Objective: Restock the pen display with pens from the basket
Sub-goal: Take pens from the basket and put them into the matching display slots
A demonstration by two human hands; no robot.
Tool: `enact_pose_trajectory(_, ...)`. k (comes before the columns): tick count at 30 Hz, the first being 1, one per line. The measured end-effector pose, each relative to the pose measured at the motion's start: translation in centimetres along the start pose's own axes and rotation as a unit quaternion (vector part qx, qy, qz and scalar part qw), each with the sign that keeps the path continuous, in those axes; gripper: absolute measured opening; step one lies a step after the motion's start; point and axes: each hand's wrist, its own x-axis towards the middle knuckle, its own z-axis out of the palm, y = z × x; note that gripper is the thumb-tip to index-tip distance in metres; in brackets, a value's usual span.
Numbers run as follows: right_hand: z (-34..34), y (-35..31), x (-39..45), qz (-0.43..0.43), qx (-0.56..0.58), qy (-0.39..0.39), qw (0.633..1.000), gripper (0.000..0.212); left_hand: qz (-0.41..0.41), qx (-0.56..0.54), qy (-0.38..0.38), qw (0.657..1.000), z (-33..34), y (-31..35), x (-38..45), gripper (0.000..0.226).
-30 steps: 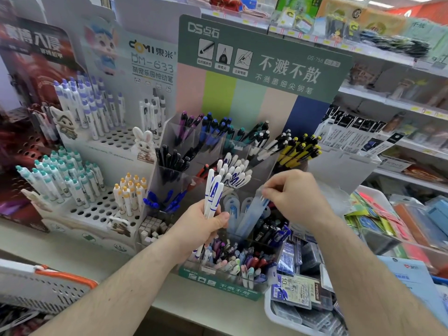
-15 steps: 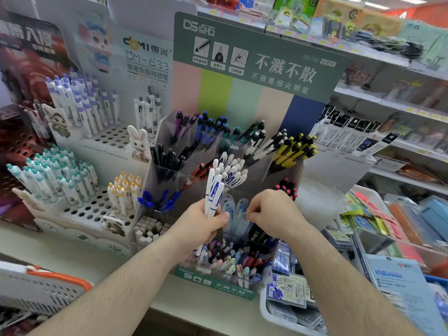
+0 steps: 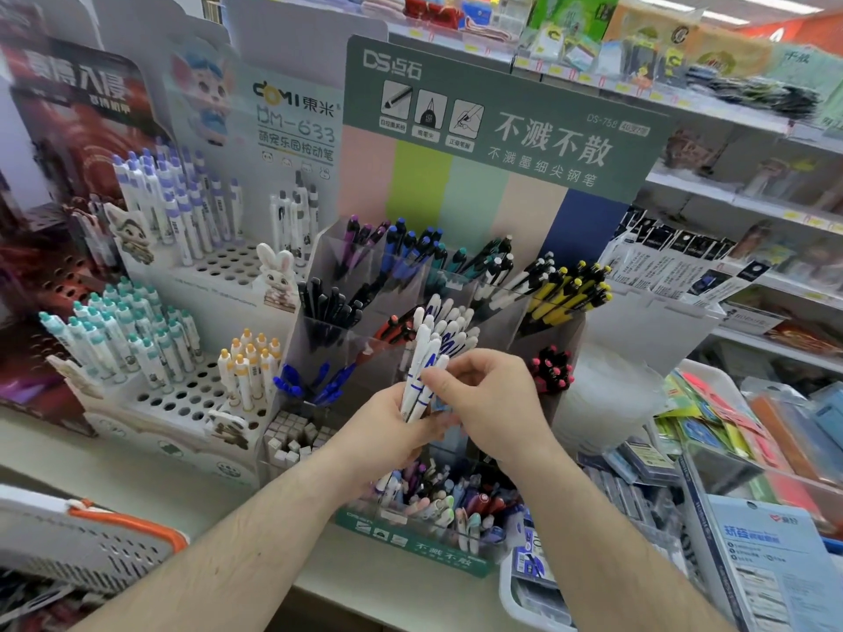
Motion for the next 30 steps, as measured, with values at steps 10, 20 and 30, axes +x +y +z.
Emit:
enact_pose_trajectory(10,-2.8,-0.5,1.0,0.072,0.242,0.082,0.964,0.017,-0.01,-0.219,0.019,0.975,-2.6,0.1,-0.3,0.029)
enact_pose_trajectory(20,-3.0,-1.0,1.1,0.127,0.332,0.096,0.93,0.022,0.042,-0.306,-0.043,0.95,-3.6,-0.1,0.1,0.051)
enact_pose_trajectory(30,-5.2,-2.6,3.2,-0.147,0.126,0.351,0.916,0.01,0.023,-0.261,0.036,0.964,-3.7,1.1,-0.1,0.028)
